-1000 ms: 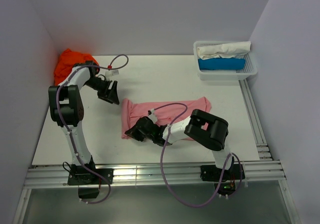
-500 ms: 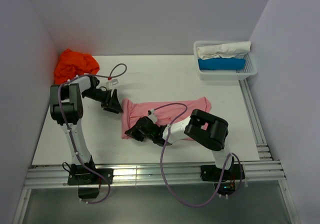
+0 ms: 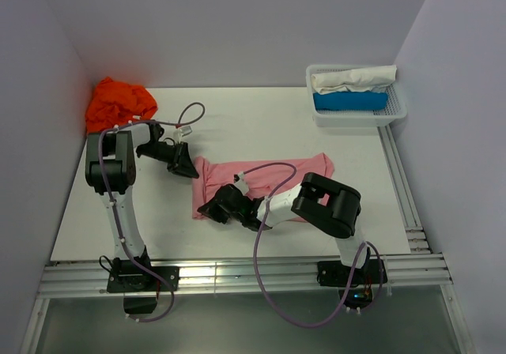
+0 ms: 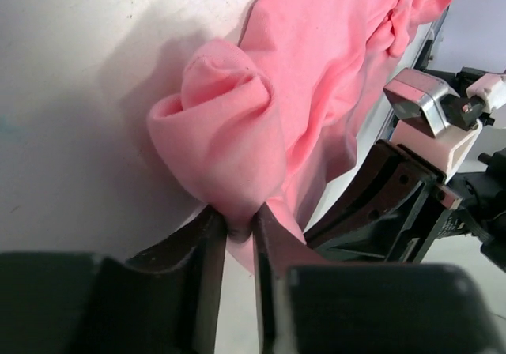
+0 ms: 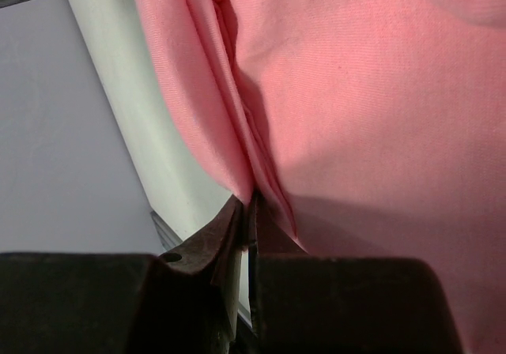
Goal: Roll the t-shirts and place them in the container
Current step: Roll the tshirt
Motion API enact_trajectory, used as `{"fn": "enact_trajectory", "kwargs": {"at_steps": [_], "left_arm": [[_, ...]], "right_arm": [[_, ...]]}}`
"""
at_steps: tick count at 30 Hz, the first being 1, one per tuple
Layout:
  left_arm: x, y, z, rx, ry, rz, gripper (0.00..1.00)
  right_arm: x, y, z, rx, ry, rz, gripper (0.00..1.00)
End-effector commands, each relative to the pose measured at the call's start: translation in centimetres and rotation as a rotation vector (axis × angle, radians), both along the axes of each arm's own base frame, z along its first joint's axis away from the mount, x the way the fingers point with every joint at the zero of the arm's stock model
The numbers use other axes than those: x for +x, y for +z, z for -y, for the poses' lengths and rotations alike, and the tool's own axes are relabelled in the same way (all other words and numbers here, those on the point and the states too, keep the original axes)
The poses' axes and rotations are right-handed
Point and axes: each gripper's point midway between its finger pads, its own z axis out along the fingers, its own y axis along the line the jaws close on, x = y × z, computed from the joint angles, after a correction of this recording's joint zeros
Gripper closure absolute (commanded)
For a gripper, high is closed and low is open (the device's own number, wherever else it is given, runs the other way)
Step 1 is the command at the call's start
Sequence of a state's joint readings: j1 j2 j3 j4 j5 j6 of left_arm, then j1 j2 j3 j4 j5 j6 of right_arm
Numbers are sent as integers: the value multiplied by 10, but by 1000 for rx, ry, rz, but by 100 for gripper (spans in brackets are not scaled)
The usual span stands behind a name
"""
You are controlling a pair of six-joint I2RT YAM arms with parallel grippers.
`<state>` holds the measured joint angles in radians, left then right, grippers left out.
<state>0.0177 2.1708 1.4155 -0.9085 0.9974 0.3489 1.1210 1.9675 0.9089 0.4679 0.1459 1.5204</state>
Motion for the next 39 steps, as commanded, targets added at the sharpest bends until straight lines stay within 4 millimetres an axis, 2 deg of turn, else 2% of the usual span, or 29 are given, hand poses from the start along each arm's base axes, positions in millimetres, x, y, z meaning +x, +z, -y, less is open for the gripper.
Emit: {"fn": "enact_trajectory", "kwargs": {"at_steps": [1, 2, 4, 5, 6, 9, 11, 12, 14, 15, 19, 20, 21, 23, 25, 26, 28, 29, 31, 32, 34, 37, 39], "left_arm": [[9, 7, 5, -24, 10, 28, 78], [11, 8, 4, -15, 14, 36, 79], [14, 7, 0, 30, 27, 42, 86], [15, 9, -1, 44, 26, 52, 86], [16, 8, -2, 61, 28, 54, 88], [22, 11, -10, 129, 40, 85, 88], [26, 9, -16, 177, 47, 98, 88], [22, 10, -7, 186, 19, 101, 88], [25, 11, -7, 211, 11, 112, 88], [26, 11, -6, 217, 4, 116, 87], [28, 11, -4, 248, -13, 129, 87], [28, 10, -3, 260, -16, 129, 87], [28, 11, -1, 265, -24, 137, 86], [29, 12, 0, 274, -30, 142, 86], [31, 14, 1, 282, -36, 148, 86], [31, 14, 2, 284, -39, 146, 86], [31, 13, 2, 293, -46, 147, 86], [31, 13, 1, 296, -46, 142, 86], [31, 13, 1, 304, -49, 147, 85], [30, 12, 1, 307, -54, 145, 85], [30, 12, 0, 308, -56, 146, 85], [30, 11, 0, 311, -60, 144, 86], [29, 10, 0, 318, -60, 143, 86]], "right_arm": [[8, 6, 5, -42, -17, 34, 96], [8, 1, 10, -83, -17, 37, 94], [11, 8, 9, -100, -17, 50, 86], [11, 3, 15, -146, -18, 51, 83], [13, 11, 14, -149, -22, 64, 77], [15, 15, 23, -231, -30, 81, 71], [12, 8, 32, -312, -17, 78, 71], [17, 16, 27, -309, -25, 96, 72], [13, 8, 37, -384, -18, 81, 77], [12, 10, 34, -391, -14, 82, 79], [9, 13, 38, -441, -15, 93, 76], [10, 19, 35, -443, -9, 106, 75], [11, 22, 35, -449, -5, 114, 68], [10, 32, 29, -461, 22, 145, 64], [10, 34, 30, -506, 37, 154, 63], [16, 48, 22, -508, 36, 186, 62], [13, 46, 27, -600, 57, 203, 62], [20, 62, 20, -601, 38, 240, 61], [20, 57, 21, -675, 63, 250, 60], [24, 62, 12, -679, 62, 272, 60], [26, 62, 9, -718, 86, 291, 60], [33, 69, -6, -731, 99, 322, 60], [36, 62, -9, -761, 103, 330, 60]]}}
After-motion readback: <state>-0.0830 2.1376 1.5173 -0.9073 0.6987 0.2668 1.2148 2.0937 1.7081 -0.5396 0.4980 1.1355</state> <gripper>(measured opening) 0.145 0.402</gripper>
